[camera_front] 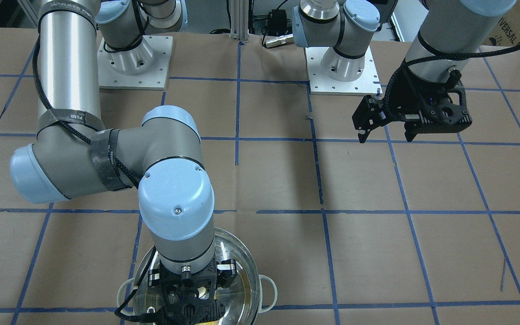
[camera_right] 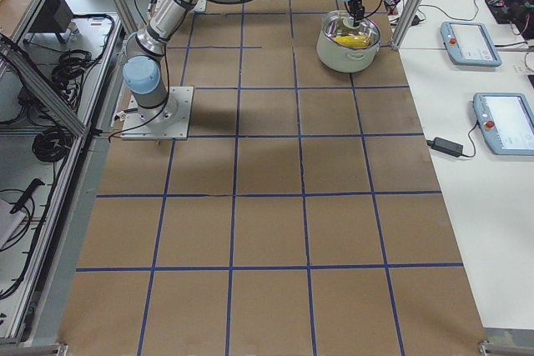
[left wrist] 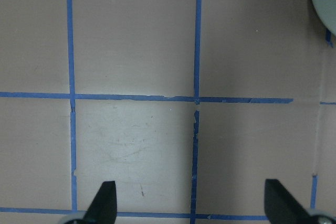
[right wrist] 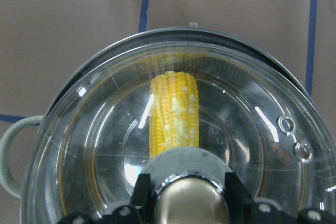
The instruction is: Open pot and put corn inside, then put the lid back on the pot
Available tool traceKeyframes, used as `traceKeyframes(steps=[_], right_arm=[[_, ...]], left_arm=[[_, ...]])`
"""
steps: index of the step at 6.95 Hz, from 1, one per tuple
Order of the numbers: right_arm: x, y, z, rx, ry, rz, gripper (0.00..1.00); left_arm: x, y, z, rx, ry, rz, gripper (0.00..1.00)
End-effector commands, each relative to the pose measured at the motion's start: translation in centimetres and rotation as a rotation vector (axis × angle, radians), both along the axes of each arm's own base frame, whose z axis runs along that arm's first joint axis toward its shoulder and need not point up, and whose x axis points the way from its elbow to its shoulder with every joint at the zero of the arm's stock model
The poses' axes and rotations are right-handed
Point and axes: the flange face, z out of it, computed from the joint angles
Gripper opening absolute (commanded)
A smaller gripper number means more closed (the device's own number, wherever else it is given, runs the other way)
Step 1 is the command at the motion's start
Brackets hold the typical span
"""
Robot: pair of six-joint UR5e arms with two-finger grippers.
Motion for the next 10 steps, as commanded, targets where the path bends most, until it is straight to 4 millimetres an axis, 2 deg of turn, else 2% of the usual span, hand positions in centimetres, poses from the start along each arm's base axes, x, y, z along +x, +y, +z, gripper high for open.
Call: traceKeyframes(steps=[1, 3, 7, 10], right_arm=[[0.0, -0.3, 1.4, 0.02, 0.008, -0.001, 0.05], [0.1, -0.4, 1.2, 0.02, 0.009, 0.0, 0.05], [0.3, -0.3, 1.0, 0.022, 0.007, 0.003, 0.06], [0.3, -0.2, 0.4, 0.039, 0.011, 0.003, 0.07]], left_arm=[[-0.2, -0.2, -0.6, 0.01, -0.002, -0.006, 1.0], [-0.2, -0.3, -0.8, 0.014, 0.003, -0.006, 1.0], [-0.1, 0.0, -3.2, 0.013, -0.002, -0.006, 1.0], [-0.3, 0.1, -2.8, -0.006, 0.006, -0.014, 1.0]])
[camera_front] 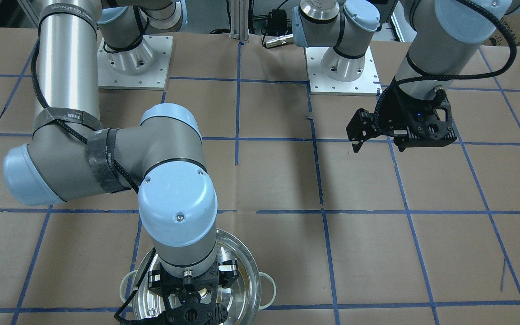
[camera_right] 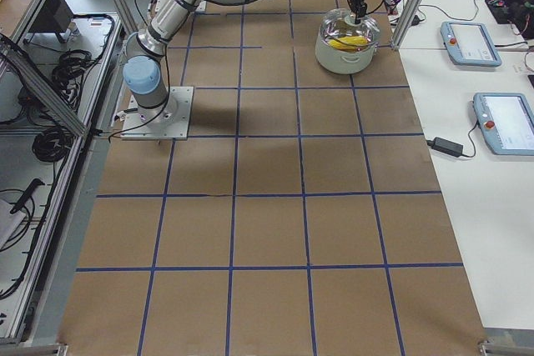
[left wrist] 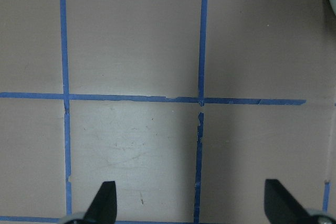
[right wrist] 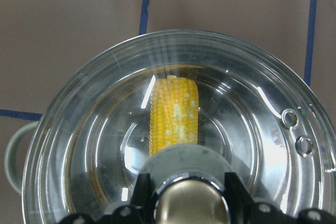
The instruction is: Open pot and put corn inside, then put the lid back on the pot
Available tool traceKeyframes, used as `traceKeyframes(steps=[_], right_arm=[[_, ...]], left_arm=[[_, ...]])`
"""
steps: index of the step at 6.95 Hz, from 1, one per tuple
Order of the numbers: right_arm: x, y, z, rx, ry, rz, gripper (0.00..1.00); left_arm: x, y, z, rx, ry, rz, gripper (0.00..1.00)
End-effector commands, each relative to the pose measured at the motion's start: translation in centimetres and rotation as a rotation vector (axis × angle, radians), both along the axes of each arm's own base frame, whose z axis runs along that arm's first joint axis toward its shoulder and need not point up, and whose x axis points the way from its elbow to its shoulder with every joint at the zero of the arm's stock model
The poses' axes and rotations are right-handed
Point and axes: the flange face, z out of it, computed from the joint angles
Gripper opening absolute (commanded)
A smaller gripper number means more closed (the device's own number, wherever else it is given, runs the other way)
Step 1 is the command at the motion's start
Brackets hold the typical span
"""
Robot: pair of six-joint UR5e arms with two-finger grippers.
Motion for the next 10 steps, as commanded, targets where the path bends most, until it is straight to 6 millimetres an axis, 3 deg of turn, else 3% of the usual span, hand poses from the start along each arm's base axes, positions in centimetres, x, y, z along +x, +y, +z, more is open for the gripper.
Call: traceKeyframes(steps=[1, 4, 5, 6, 7, 10], right_arm=[[0.0, 0.1, -0.3, 0.011, 0.003, 0.0, 0.08], [-0.1, 0.3, -1.0, 0.041, 0.01, -0.002, 0.08], [-0.1, 0.3, -1.2, 0.044, 0.009, 0.0, 0.11], [0.0, 0.3, -1.1, 0.044, 0.006, 0.001, 0.47], [0.0, 0.3, -1.1, 0.046, 0.002, 0.001, 0.66], [-0.7, 0.5, -0.8, 0.076, 0.009, -0.007, 0.79]], left_arm=[[-0.3, 0.8, 0.9, -0.02, 0.006, -0.007, 1.0], [-0.7, 0.4, 2.1, -0.049, 0.064, -0.017, 1.0], [-0.5, 0.0, -0.1, -0.004, 0.056, -0.015, 1.0], [-0.5, 0.3, 0.4, -0.012, 0.05, -0.018, 1.0], [-0.5, 0.1, 0.1, -0.008, 0.052, -0.018, 1.0], [-0.3, -0.3, 1.0, -0.027, 0.052, -0.017, 1.0]])
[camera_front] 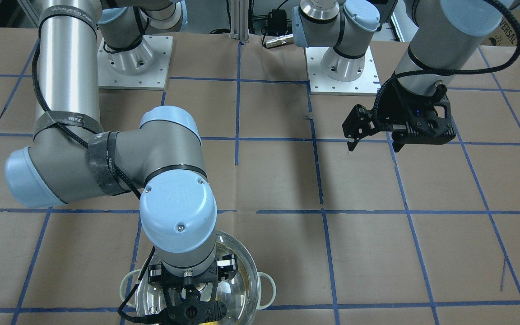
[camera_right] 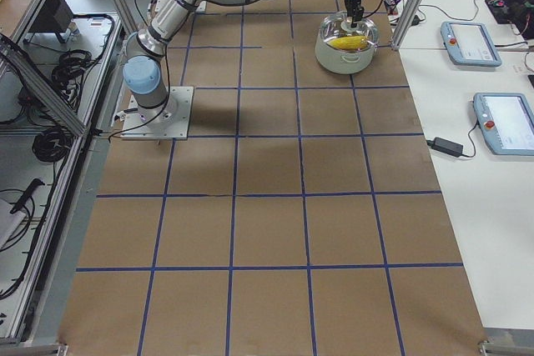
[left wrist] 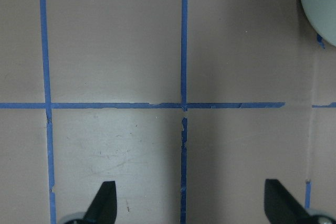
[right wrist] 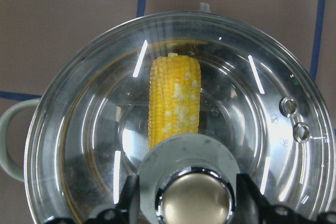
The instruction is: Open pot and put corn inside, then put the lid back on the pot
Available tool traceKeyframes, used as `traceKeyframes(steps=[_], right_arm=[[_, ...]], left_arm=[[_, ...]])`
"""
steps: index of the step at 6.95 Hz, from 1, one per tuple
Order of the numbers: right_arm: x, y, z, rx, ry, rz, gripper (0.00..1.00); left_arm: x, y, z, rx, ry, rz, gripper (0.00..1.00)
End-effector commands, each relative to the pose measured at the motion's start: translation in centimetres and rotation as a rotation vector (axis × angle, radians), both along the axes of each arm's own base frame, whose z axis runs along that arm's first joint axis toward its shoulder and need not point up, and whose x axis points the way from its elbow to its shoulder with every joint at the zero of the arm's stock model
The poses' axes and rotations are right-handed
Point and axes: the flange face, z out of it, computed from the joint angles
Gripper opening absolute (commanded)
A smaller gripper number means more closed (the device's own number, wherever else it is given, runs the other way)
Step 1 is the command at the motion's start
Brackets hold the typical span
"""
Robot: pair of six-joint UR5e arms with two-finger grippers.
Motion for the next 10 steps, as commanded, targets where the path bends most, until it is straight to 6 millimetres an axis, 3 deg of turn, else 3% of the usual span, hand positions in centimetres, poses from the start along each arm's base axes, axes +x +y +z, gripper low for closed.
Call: traceKeyframes(steps=[1, 3, 4, 6, 7, 9, 10], right_arm=[[-0.6, 0.0, 0.4, 0.008, 0.0, -0.007, 0.83], [-2.8, -1.3, 1.5, -0.016, -0.012, -0.014, 0.92], [-3.6, -1.2, 3.0, -0.025, -0.009, 0.012, 0.95], [-7.3, -1.3, 4.3, 0.004, 0.008, 0.071, 0.94], [-7.5, -0.3, 6.1, -0.003, 0.008, 0.083, 0.94], [-7.6, 3.5, 9.1, 0.096, 0.009, 0.139, 0.91], [-9.0, 5.7, 10.4, 0.116, 0.006, 0.142, 0.9]], left_arm=[[0.1, -0.1, 0.3, -0.006, -0.001, 0.002, 1.0], [1.0, -0.2, -0.1, 0.012, -0.003, 0.015, 1.0], [1.2, -0.2, -0.2, 0.016, -0.037, 0.016, 1.0], [1.3, -0.2, -0.2, 0.009, -0.044, 0.018, 1.0], [1.3, -0.1, -0.7, 0.019, -0.045, 0.017, 1.0], [1.3, -0.2, -0.4, 0.011, -0.043, 0.018, 1.0], [1.3, -0.1, -0.7, 0.017, -0.042, 0.019, 1.0]])
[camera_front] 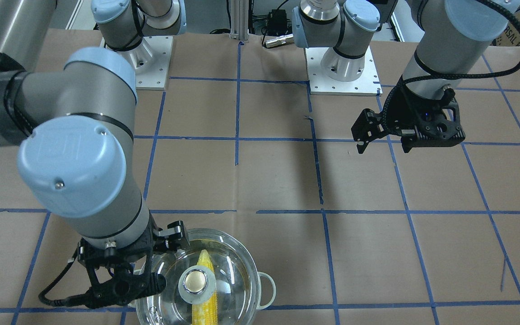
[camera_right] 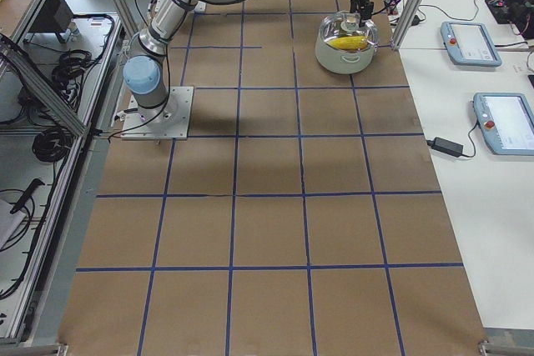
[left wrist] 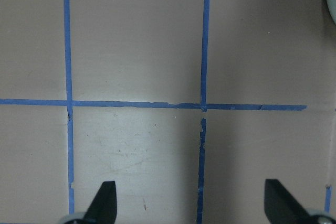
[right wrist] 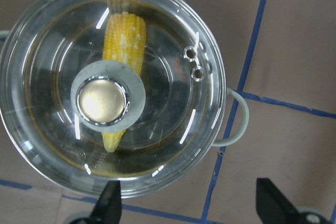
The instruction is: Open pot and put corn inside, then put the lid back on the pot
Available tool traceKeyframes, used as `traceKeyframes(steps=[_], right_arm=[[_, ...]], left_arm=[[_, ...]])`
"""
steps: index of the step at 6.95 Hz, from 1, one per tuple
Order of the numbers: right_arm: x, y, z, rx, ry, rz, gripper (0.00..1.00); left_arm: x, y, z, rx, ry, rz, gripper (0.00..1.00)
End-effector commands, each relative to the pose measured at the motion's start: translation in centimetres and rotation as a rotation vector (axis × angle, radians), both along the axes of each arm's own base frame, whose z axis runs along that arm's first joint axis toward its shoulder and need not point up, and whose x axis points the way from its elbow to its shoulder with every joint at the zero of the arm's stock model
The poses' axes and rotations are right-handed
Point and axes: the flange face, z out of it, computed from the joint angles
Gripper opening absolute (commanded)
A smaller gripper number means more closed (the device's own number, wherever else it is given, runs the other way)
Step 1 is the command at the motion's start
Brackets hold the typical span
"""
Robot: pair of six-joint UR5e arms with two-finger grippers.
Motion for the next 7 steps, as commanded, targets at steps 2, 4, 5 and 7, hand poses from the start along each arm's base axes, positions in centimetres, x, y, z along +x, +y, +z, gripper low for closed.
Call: traceKeyframes(steps=[2, 4, 5, 7], right_arm=[[-4.1, 7.3, 2.5, 0.004, -0.088, -0.02, 0.91], [-5.0, 13.6, 5.0, -0.013, -0.095, -0.028, 0.91], [-5.2, 16.0, 5.6, -0.075, -0.098, -0.024, 0.92], [-6.3, 18.8, 8.1, -0.145, -0.069, -0.014, 0.93]], left_arm=[[-0.4, 0.2, -0.6, 0.005, 0.001, -0.001, 1.0], [-0.8, -0.5, -1.9, -0.002, -0.002, -0.026, 1.0], [-0.9, -0.2, -1.9, -0.012, 0.003, -0.021, 1.0], [-1.2, 0.1, -2.1, -0.006, 0.012, -0.03, 1.0]])
